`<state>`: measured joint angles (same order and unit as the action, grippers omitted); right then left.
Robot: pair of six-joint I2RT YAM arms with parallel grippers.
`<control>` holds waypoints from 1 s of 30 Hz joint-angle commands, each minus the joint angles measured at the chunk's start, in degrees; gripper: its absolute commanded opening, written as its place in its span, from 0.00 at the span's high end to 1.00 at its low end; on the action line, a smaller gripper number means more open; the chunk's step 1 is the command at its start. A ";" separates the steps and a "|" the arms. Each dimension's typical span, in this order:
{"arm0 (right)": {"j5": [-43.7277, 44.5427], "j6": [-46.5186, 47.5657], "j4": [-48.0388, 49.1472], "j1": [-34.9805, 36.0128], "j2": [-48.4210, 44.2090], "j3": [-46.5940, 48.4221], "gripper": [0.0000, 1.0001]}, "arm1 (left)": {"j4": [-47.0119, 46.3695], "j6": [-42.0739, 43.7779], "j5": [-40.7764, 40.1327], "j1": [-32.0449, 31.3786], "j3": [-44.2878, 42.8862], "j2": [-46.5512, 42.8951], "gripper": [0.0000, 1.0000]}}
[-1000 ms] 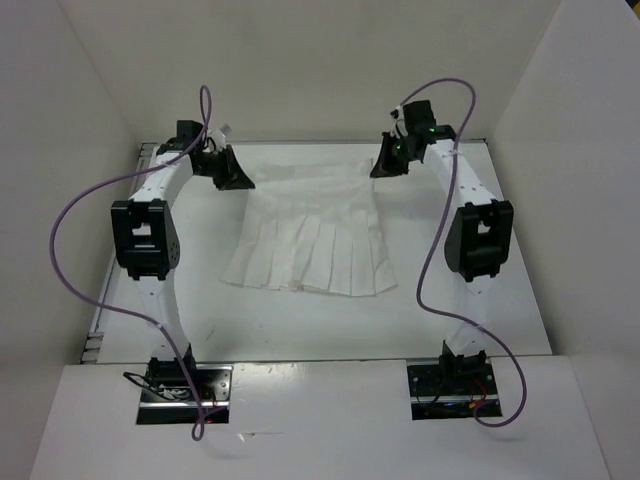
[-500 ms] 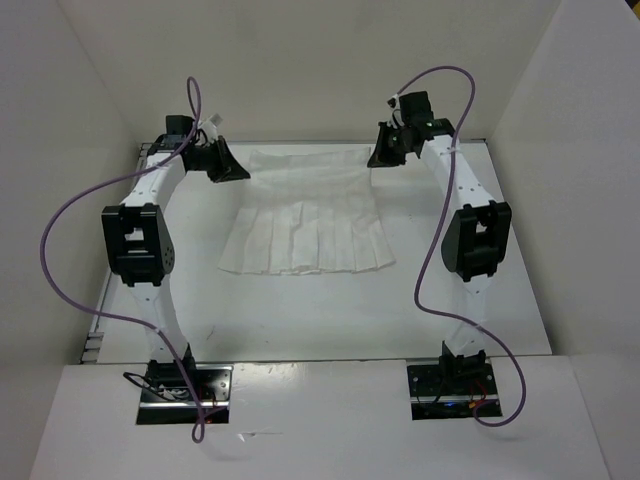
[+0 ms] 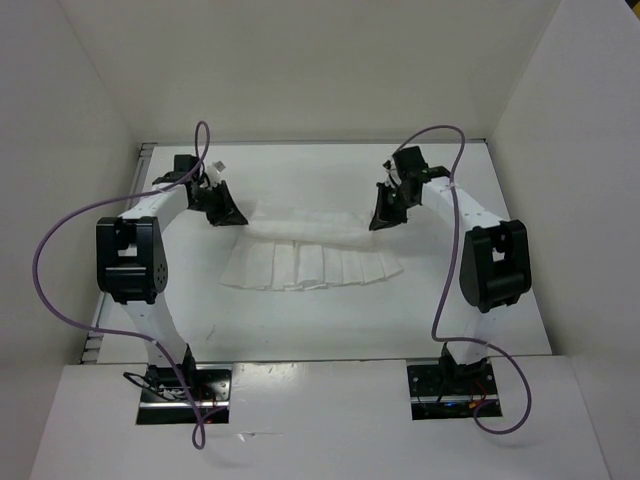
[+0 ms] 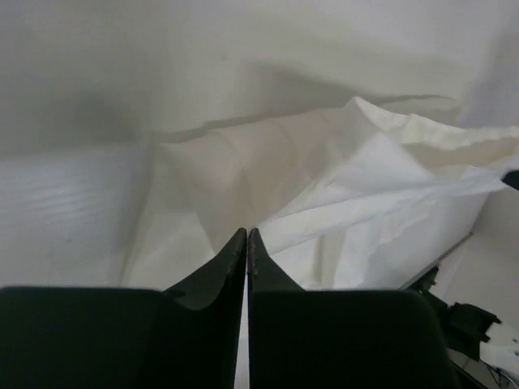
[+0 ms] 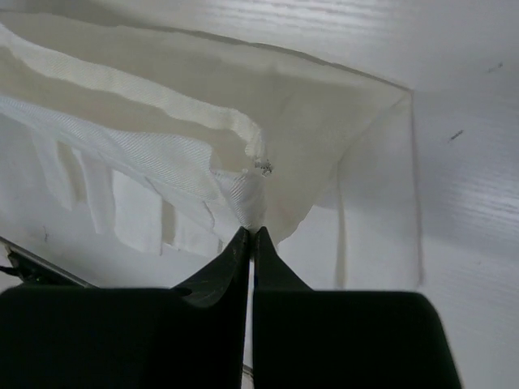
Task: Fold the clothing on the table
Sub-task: Fold the skirt
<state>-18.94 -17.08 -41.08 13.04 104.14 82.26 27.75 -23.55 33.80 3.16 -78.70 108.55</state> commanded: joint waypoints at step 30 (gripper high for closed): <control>11.11 -4.89 -6.66 4.63 -13.00 -0.70 0.66 | 7.67 -2.03 -16.31 -8.26 4.45 -14.18 0.88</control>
<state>-9.34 -21.23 -48.73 17.12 90.13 79.70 35.53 -25.78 18.48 -5.08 -68.10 91.92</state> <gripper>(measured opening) 0.333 0.112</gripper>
